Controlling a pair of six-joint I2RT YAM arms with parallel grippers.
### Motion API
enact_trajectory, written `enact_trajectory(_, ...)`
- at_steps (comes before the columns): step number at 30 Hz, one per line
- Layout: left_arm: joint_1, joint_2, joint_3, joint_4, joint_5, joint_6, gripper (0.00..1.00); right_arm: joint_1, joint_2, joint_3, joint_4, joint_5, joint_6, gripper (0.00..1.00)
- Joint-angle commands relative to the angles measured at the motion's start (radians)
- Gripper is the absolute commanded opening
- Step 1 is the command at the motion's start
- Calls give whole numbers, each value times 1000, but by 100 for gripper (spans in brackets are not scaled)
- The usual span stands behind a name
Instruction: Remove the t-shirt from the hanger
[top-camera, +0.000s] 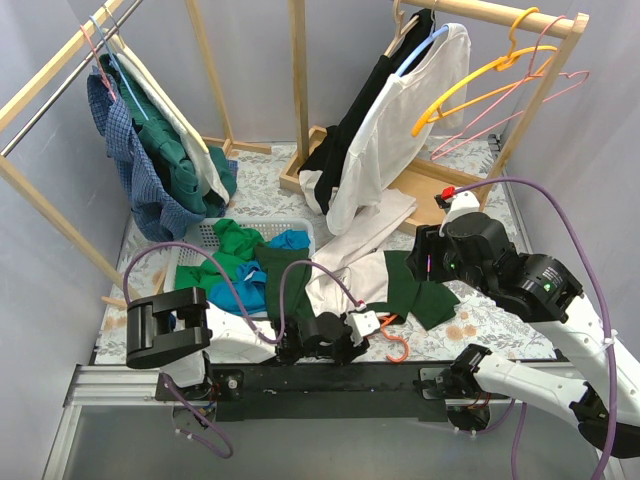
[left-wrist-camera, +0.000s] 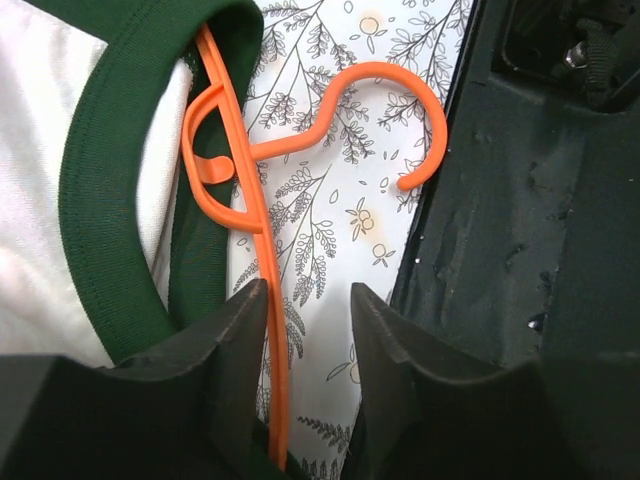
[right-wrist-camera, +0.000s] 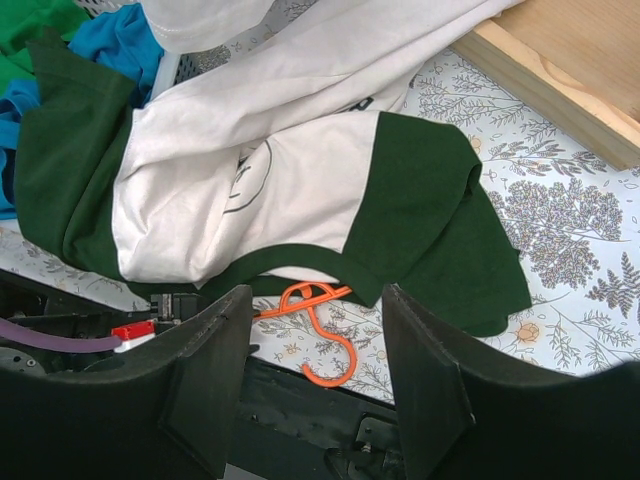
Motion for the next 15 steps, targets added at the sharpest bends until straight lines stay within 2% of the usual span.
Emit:
enact_trajectory(1,-3,35,14,56,0,-9,36,-5,-13,34,17,22,11,61)
enact_trajectory(6,-4,84,17,58,-32,-12,35,-5,-25,31,14,17,12,60)
enact_trajectory(13,-4,100,39,36,-103,0,47,-7,-42,14,21,12,14,60)
enact_trajectory(15,-4,113,62,16,-103,6,43,-5,-42,17,21,12,11,59)
